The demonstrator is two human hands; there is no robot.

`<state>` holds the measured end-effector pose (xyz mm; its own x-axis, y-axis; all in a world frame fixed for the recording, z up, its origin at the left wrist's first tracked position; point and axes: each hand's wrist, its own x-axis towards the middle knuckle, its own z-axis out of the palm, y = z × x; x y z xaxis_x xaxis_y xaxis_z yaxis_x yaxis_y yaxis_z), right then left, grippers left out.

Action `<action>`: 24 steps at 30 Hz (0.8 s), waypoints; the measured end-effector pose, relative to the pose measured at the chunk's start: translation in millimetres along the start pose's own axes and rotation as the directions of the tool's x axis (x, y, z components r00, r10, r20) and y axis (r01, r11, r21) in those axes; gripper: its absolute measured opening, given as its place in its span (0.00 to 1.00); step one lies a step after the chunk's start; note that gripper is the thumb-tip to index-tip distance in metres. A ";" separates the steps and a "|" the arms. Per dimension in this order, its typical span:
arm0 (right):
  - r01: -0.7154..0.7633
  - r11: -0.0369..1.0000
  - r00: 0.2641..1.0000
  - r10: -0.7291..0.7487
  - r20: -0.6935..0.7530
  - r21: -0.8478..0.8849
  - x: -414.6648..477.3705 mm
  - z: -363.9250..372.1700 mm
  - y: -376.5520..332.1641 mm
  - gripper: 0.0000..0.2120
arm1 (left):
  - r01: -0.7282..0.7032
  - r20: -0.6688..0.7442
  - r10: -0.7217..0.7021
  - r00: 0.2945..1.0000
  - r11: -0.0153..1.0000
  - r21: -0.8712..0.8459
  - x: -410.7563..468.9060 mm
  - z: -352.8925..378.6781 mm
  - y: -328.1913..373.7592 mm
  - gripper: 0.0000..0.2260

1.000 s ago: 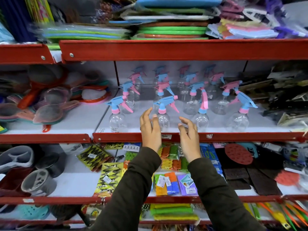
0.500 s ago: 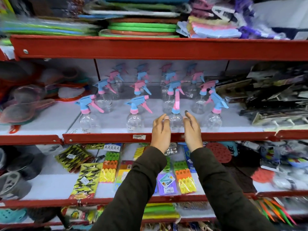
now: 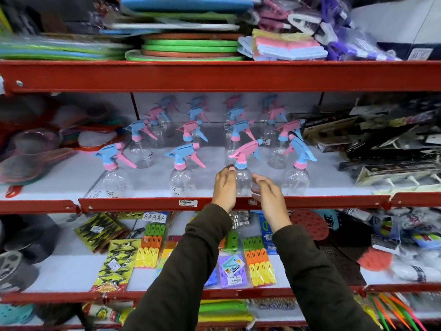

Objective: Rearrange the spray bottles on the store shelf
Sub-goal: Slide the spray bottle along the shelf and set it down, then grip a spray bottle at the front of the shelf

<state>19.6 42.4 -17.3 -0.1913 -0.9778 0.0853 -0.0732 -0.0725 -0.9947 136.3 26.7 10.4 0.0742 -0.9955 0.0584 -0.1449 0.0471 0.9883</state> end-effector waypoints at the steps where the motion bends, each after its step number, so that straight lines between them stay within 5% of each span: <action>1: -0.002 1.000 1.000 0.002 -0.004 0.005 -0.5 -0.1 -0.2 0.13 | -0.003 -0.008 0.003 1.000 1.000 -0.023 0.5 -0.2 0.1 0.17; 7: 0.022 1.000 0.999 -0.022 -0.041 0.001 8.3 1.0 -6.8 0.16 | -0.055 -0.164 0.059 0.985 0.998 0.031 -10.8 -2.5 -6.4 0.20; 24: 0.005 1.000 1.000 -0.005 -0.026 -0.006 -1.4 7.3 -8.4 0.16 | -0.084 -0.083 0.086 0.993 0.996 0.026 -9.2 -6.8 -8.2 0.19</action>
<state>27.6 42.9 -9.5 -0.2161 -0.9721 0.0915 -0.0801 -0.0757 -0.9939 143.5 36.1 2.7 0.1431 -0.9776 0.1545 -0.1766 0.1284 0.9759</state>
